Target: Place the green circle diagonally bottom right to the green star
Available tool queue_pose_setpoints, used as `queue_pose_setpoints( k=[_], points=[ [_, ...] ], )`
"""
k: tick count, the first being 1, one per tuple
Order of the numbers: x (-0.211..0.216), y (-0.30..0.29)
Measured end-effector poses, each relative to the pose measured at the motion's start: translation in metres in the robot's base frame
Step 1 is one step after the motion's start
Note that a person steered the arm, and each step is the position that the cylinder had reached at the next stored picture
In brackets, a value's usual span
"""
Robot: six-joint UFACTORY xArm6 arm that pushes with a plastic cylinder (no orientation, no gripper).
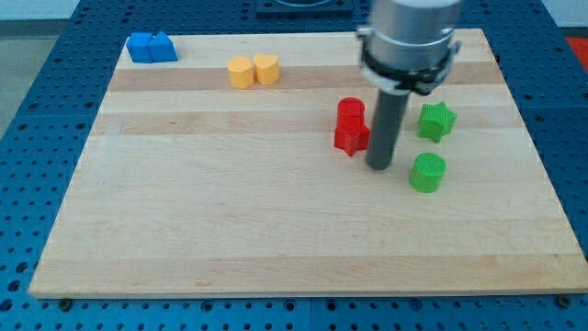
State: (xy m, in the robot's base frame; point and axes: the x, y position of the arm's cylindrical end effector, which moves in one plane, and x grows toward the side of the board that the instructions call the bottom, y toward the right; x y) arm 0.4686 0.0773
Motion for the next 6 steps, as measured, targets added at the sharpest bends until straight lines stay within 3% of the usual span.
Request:
queue_pose_setpoints(
  k=[1,4,6],
  points=[
    [0.021,0.002],
    [0.020,0.100],
    [0.056,0.092]
  ],
)
